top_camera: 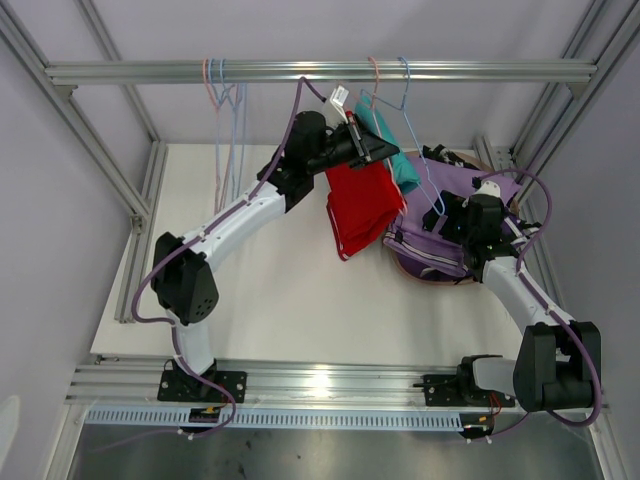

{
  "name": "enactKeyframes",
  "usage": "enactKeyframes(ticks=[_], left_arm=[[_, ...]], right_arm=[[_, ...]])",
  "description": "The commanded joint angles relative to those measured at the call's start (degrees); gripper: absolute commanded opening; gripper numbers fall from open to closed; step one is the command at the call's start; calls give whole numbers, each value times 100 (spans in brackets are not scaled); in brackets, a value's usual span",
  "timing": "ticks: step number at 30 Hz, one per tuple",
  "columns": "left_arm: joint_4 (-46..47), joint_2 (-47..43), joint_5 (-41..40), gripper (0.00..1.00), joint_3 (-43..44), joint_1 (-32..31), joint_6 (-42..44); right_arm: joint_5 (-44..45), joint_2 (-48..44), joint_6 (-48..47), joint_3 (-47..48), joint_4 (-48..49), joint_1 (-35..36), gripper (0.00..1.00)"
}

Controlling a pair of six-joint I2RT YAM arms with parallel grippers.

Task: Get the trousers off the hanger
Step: Pick up the hanger from the clothesline.

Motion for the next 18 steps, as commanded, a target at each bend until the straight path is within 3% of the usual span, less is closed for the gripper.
enactKeyframes(ticks=[1,6,18], left_arm=[[213,-265,-74,5,316,-95,64],[28,-563,-188,1,299,-139,196],[-113,-1135,-268,0,307,-183,311]], right_arm=[[-527,35,113,5,-301,54,99],[-535,17,113,-4,-283,54,99],[-623,35,131,-4,-283,63,99]])
